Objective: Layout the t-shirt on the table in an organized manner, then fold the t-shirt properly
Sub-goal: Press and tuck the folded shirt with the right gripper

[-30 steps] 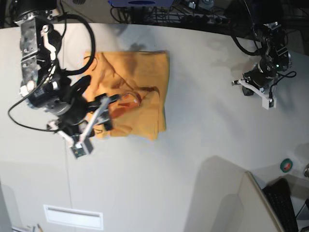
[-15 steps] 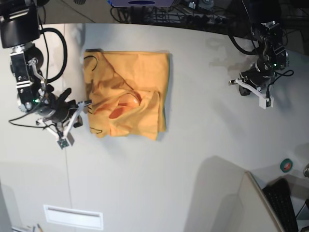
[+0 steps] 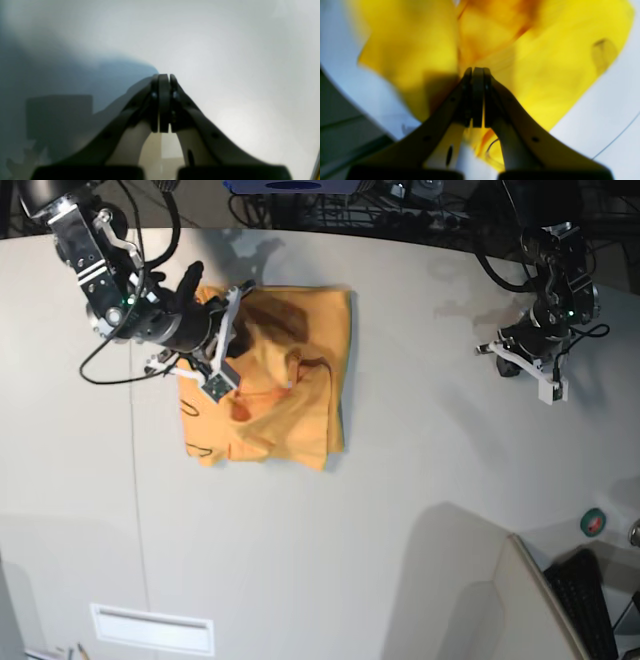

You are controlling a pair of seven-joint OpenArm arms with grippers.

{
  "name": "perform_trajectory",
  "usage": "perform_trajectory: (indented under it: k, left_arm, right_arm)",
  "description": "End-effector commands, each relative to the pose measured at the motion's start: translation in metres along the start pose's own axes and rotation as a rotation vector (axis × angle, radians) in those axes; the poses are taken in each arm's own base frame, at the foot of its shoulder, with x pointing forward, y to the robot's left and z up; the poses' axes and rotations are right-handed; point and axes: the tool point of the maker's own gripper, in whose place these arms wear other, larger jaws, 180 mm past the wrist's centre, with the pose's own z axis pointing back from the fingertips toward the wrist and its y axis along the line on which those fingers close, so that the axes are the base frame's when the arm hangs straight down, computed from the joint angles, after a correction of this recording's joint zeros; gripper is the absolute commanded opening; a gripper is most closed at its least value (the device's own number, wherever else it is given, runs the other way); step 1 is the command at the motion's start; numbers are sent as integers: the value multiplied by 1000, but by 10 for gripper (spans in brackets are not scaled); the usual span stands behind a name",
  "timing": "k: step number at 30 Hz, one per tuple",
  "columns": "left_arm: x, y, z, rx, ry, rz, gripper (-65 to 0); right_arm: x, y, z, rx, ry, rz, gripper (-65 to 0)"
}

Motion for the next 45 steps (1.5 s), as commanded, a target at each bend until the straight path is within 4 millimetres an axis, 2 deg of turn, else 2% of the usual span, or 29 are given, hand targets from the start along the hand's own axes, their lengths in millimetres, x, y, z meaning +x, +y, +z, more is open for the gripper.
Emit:
perform_trajectory:
  k: [1,3,5,6,8,11,14,16,19,24,34,38,40,43,45]
  left_arm:
    - [17,3,2,1,-42,-8,-650]
    - [18,4,2,3,-45,-9,-650]
    - [18,5,2,4,-45,-8,-650]
    - [18,5,2,5,-46,-7,-650]
    - [20,9,4,12,-48,-12,-650]
    - [19,15,6,23,-42,-20,-650]
    - [19,16,7,24,-43,-22,-650]
    - [19,16,7,24,-43,-22,-650]
    - [18,14,6,21,-42,-19,-650]
    - [18,14,6,21,-42,-19,-650]
    - [19,14,6,21,-45,-19,-650]
    - [20,15,6,23,-45,-21,-650]
    - [20,15,6,23,-45,-21,-650]
    - [20,16,7,24,-44,-22,-650]
    - [21,15,6,23,-47,-22,-650]
  right_arm:
    - [12,18,3,45,-37,23,-650]
    - [17,45,8,99,-49,63,-650]
    - [24,56,17,118,-64,88,-650]
    - [29,56,22,111,-73,99,-650]
    - [32,35,29,44,-75,110,-650]
    - [48,-22,36,-141,-100,102,-650]
    - [51,-77,29,-293,-70,47,-650]
    - [48,-94,13,-321,-35,34,-650]
    - [42,-103,-5,-313,-19,15,-650]
    - [63,-74,-25,-244,-44,41,-650]
    - [156,10,-52,-88,-137,116,-650]
    - [179,13,-54,-84,-159,147,-650]
    - [186,3,-39,-117,-178,162,-650]
    - [178,-20,-20,-181,-150,191,-650]
    - [159,-29,-25,-206,-103,160,-650]
